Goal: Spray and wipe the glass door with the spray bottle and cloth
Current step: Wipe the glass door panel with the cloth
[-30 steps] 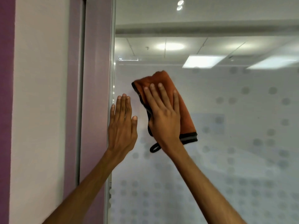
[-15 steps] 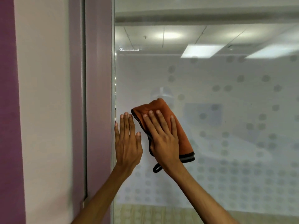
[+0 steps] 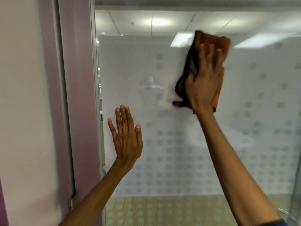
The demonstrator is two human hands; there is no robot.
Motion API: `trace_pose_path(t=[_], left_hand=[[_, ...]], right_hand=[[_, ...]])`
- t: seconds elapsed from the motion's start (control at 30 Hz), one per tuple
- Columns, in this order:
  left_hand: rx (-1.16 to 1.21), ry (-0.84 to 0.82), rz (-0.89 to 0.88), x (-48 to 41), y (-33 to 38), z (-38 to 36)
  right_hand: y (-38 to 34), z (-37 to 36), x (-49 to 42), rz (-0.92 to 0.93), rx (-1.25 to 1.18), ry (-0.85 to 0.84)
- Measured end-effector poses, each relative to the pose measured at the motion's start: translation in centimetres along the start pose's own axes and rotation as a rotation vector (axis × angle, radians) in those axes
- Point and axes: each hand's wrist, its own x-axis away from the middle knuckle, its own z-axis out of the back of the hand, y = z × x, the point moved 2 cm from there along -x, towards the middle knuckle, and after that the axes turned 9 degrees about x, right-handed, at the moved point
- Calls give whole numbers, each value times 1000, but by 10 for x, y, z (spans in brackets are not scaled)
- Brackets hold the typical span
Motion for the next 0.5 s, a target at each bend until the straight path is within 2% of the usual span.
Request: trace_pose_path(t=[0.1, 0.17, 0.23, 0.3, 0.43, 0.5], left_hand=[[-35, -5, -26, -5, 10, -5], [-35, -24, -51, -6, 9, -4], [-30, -51, -74, -4, 6, -1], [-31, -68, -94, -3, 7, 1], [-35, -88, -89, -1, 19, -4], [-36, -89, -96, 1, 24, -8]], right_hand=[[-8, -9, 84, 250, 2, -44], [5, -6, 141, 341, 47, -110], [22, 1, 161, 390, 61, -142], [26, 2, 142, 308, -30, -153], [1, -5, 87, 15, -167, -97], [-8, -9, 98, 11, -153, -81]])
